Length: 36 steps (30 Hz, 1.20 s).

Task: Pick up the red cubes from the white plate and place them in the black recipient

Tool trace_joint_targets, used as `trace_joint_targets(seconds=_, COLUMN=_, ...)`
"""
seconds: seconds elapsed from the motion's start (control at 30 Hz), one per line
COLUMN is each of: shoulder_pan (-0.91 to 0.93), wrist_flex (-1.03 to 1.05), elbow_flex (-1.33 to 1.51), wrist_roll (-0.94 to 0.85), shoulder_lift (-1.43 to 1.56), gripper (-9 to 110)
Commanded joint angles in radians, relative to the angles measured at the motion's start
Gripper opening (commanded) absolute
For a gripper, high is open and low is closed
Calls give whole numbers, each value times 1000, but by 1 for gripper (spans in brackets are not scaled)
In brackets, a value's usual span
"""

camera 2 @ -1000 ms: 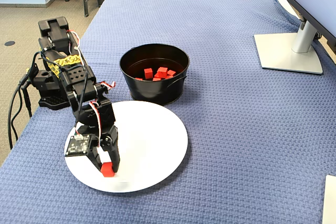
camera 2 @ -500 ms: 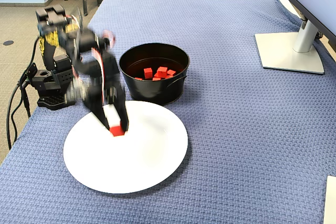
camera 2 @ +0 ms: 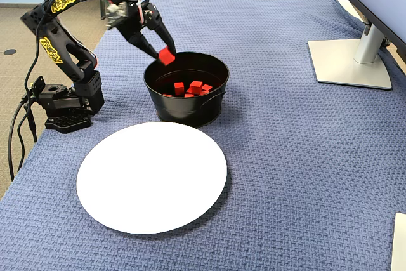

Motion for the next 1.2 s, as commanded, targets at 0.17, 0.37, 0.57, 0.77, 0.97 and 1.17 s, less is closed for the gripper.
trace_joint_targets(seconds=0.17, shoulder_pan=-61, wrist_flex=-26, elbow_flex=54, wrist_roll=-86, shoulder_lift=64, gripper=34)
trace_joint_targets(seconds=0.37, shoulder_pan=206, wrist_flex=-52, elbow_flex=163, wrist_roll=-238, shoulder_lift=147, gripper=14)
trace_joint_targets(seconds=0.57, shoulder_pan=350, wrist_flex=-135, elbow_flex=416, wrist_roll=-288, shoulder_lift=299, gripper=3)
trace_joint_targets(seconds=0.77, shoulder_pan=344, wrist_flex=-178, elbow_flex=706, wrist_roll=-273, shoulder_lift=443, gripper=0)
trace_joint_targets(seconds=0.97, shoulder_pan=192, wrist_flex=-166, elbow_flex=917, wrist_roll=-225, shoulder_lift=615, gripper=0)
trace_joint_targets(seconds=1.17, shoulder_pan=110, wrist_flex=-126, elbow_flex=1026, wrist_roll=-146, shoulder_lift=739, gripper=0)
